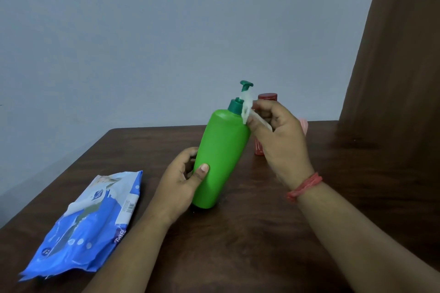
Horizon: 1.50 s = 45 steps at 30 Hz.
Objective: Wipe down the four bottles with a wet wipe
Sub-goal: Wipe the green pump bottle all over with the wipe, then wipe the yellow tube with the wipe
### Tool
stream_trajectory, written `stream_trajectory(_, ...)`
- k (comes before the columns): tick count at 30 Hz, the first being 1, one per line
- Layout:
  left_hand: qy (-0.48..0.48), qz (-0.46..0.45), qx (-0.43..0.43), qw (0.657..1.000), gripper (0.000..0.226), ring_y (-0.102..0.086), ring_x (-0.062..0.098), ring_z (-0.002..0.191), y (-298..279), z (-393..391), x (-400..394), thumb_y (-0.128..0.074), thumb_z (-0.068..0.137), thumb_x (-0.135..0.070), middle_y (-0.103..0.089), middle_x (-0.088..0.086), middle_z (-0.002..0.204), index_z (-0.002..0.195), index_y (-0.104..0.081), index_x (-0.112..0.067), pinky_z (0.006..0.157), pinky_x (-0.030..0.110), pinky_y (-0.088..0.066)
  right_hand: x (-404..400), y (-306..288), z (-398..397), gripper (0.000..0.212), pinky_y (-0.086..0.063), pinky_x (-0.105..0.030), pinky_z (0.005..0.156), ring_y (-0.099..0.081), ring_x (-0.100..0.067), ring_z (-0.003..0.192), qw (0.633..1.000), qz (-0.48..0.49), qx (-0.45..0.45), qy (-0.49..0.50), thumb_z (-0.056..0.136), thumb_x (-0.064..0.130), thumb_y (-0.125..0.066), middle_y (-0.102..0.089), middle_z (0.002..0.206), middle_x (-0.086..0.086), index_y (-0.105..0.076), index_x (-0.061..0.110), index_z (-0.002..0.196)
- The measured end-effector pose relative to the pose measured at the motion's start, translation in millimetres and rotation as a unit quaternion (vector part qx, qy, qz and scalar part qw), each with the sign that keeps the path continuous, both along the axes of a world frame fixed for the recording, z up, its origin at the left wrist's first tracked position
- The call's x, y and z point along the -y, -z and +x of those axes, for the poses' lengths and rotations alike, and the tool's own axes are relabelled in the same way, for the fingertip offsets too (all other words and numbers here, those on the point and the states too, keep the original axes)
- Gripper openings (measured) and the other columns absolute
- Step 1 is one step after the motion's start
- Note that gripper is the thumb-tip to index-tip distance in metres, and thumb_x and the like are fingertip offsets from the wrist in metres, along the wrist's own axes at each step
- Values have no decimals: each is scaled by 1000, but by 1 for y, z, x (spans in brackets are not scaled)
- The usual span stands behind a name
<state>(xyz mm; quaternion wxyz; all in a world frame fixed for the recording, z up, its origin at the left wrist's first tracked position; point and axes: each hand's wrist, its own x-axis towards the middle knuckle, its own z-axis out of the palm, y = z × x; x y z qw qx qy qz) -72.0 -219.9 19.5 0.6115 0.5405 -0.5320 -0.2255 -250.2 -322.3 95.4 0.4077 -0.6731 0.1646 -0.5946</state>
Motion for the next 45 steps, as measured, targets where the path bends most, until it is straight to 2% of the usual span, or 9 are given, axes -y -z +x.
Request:
stream_trajectory(3,-15,-4,-19,1000,21,-69,1,97,-1,-2,1,-58,98,-5,-75,-12,105,115,-64,-18,78,17,-53,7,11,-1,6,-55,-37,74,-67,-15,82,997,-11,-59,50,91,18,-72,-73,87,1,-69,24,90)
stream_trajectory(10,-32,-2,-42,999,19,-69,5,105,2,14,2,-63,96,-11,-75,-10,109,113,-66,-18,81,16,-53,7,48,13,11,-57,-40,72,-68,-18,75,969,19,-243,-30,89,13,-74,-72,81,-3,-68,20,85)
stream_trajectory(15,-33,6,-49,998,35,-68,12,111,4,26,0,-72,83,-25,-75,-6,115,117,-65,-20,90,26,-53,-4,58,16,8,-53,-26,66,-60,0,63,894,-79,-439,-37,83,13,-78,-67,71,9,-70,16,82)
stream_trajectory(19,-28,35,-9,999,53,-65,16,120,0,33,-2,-79,81,-36,-71,-5,125,129,-61,-21,101,38,-51,9,52,10,8,-56,-32,68,-69,-13,72,922,-47,-385,8,83,12,-78,-72,76,2,-72,17,81)
stream_trajectory(21,-33,38,6,999,43,-64,14,121,0,35,1,-74,89,-21,-70,-5,126,130,-60,-21,104,37,-50,17,51,6,10,-57,-36,69,-70,-19,74,939,-9,-342,29,82,13,-80,-72,75,-1,-71,18,80)
stream_trajectory(23,-53,33,2,998,40,-65,12,118,1,37,5,-68,93,-4,-71,-6,124,127,-59,-25,104,37,-50,22,52,3,10,-58,-35,68,-70,-16,72,949,29,-312,37,82,15,-80,-72,74,-1,-71,17,79)
stream_trajectory(27,-128,39,7,991,39,-65,14,114,-3,43,21,-66,93,-3,-70,-5,119,121,-58,-30,102,40,-52,28,55,-1,11,-51,-21,61,-61,1,64,959,65,-270,53,84,18,-79,-69,76,4,-70,16,81)
stream_trajectory(39,-138,153,94,974,40,-56,24,126,-32,95,87,-70,93,-15,-63,3,132,130,-56,-20,111,49,-45,54,74,-2,7,-60,-37,72,-71,-17,81,978,120,-166,28,87,18,-78,-72,84,0,-71,19,85)
stream_trajectory(45,-128,151,88,976,43,-56,23,127,-33,99,96,-67,95,-12,-62,5,133,135,-54,-18,111,47,-45,55,83,-1,6,-58,-33,69,-70,-15,77,984,102,-148,14,86,15,-77,-72,80,0,-71,17,86)
